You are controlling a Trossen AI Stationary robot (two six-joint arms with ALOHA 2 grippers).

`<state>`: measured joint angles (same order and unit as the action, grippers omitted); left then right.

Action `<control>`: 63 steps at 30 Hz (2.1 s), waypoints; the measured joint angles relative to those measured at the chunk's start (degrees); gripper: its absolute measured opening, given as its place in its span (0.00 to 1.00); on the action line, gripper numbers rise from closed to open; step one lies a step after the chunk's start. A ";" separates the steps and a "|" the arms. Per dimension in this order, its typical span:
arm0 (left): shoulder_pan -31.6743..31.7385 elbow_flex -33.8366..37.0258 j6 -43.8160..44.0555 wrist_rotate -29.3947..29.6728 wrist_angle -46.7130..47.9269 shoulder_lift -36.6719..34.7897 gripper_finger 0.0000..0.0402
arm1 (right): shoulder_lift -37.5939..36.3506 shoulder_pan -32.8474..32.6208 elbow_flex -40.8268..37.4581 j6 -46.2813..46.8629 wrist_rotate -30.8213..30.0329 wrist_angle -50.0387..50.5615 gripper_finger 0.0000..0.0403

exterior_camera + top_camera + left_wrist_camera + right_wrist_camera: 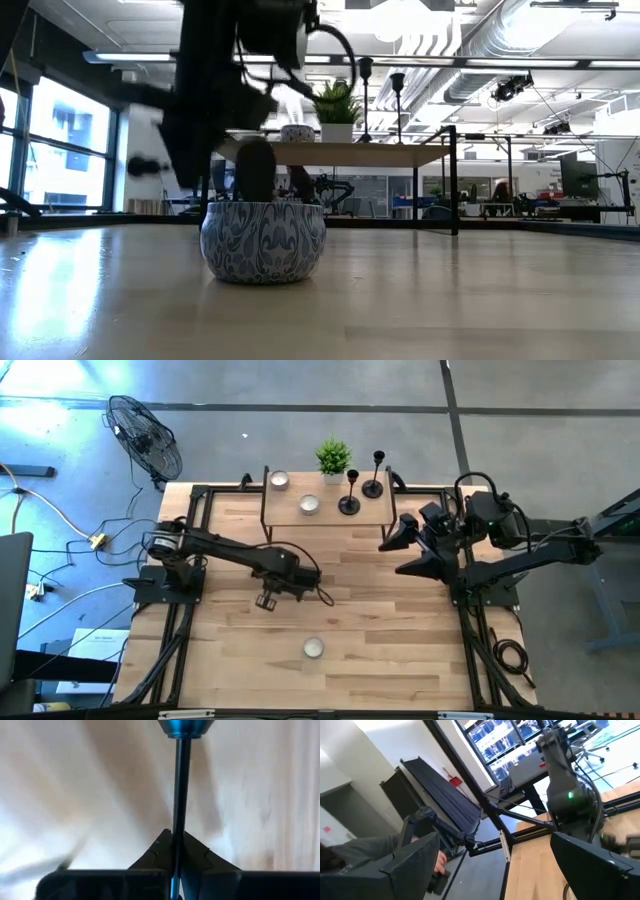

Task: Pick & Place candle stick holders
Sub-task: Put the black left candle holder on the shelf

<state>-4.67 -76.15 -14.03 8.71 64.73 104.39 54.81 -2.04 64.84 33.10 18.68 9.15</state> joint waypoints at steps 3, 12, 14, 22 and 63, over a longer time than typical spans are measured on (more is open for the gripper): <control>-0.68 -5.69 0.86 5.25 9.81 -0.28 0.01 | 0.00 0.00 0.00 -0.09 1.41 0.02 0.93; -5.50 -25.09 0.09 20.80 25.36 -2.23 0.01 | -0.58 0.00 0.00 -2.59 1.43 1.93 0.93; -7.09 -29.53 -0.12 25.63 25.51 -3.07 0.01 | -0.89 0.14 0.00 -3.45 1.42 1.91 0.93; -12.81 -43.67 11.47 47.19 24.55 -3.63 0.01 | -1.22 1.70 0.00 -5.09 1.29 1.97 0.93; -4.97 -47.17 40.37 15.61 -17.19 -6.86 0.01 | -11.06 1.39 0.00 -42.37 -15.96 11.98 0.93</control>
<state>-9.63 -123.31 26.33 24.33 47.53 97.54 43.75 -0.65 64.84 -9.27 2.72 21.13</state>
